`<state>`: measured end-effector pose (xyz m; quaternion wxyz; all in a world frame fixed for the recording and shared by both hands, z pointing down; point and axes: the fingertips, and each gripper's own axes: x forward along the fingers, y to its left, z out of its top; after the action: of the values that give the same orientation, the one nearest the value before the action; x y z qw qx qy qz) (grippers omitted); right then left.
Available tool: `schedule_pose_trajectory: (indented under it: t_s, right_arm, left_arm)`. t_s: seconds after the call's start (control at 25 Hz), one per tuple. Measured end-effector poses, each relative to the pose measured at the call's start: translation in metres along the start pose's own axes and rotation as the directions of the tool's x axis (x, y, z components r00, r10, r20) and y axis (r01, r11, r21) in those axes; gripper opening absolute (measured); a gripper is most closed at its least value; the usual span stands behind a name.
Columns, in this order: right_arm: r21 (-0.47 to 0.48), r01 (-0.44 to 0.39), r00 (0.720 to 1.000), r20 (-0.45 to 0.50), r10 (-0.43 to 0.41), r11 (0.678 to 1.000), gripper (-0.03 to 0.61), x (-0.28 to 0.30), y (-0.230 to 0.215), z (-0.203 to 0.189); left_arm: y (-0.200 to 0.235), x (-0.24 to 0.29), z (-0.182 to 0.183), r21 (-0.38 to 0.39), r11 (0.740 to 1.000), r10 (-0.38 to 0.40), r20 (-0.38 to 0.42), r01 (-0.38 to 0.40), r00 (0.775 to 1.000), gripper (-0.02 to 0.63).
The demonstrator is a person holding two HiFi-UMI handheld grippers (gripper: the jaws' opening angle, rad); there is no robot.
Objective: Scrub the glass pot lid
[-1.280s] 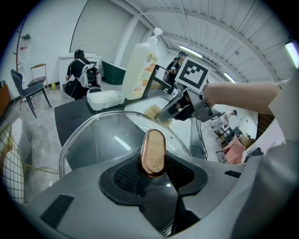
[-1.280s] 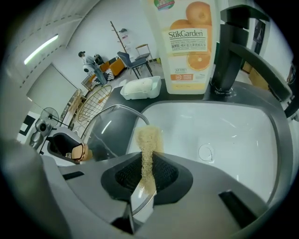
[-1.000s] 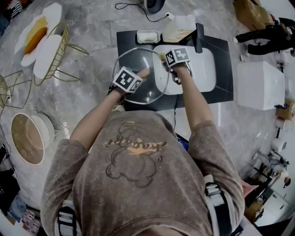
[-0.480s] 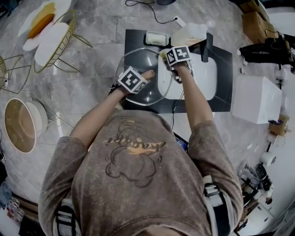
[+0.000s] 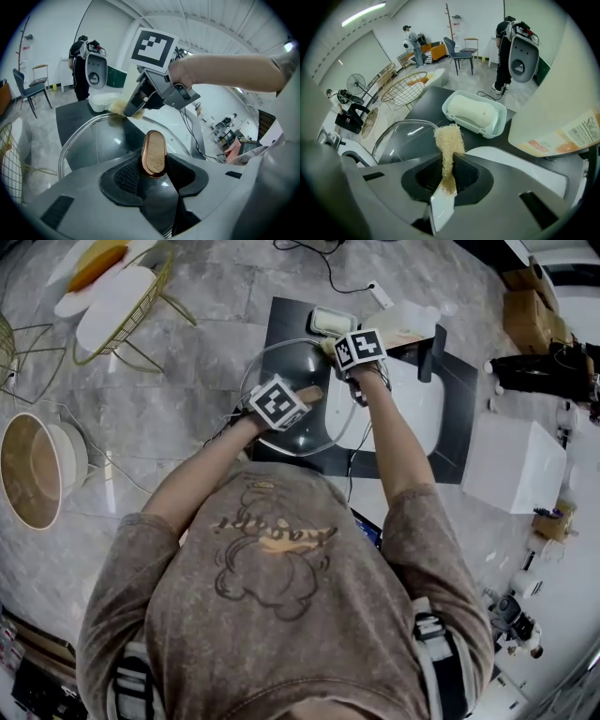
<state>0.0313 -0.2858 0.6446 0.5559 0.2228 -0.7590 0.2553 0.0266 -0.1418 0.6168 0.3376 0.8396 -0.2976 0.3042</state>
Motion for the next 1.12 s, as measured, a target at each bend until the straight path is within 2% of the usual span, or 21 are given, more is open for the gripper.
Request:
schedule_pose_trajectory:
  t_s: [0.52,0.72,0.92,1.12]
  right_arm:
    - [-0.168,-0.019,0.999,-0.03,0.014,0.986,0.048,0.011,0.037,0.032]
    - [-0.26,-0.028,0.999,-0.033,0.02,0.965,0.048,0.015,0.056,0.041]
    - [-0.352,-0.122,0.992,-0.052,0.111,0.928,0.048,0.018,0.097,0.046]
    - [-0.495,-0.171,0.985,-0.114,0.132,0.852,0.048,0.023,0.133,0.045]
  left_arm:
    - [0.001,0.0,-0.001,-0.005,1.0,0.001,0.019,-0.001,1.0,0.181]
    - [0.0,0.001,0.008,0.009,1.0,-0.007,0.074,0.006,0.997,0.181]
    - [0.0,0.0,0.01,0.008,1.0,-0.002,0.092,0.001,0.996,0.181]
    - [-0.001,-0.001,0.009,0.004,1.0,-0.001,0.105,0.001,0.994,0.181]
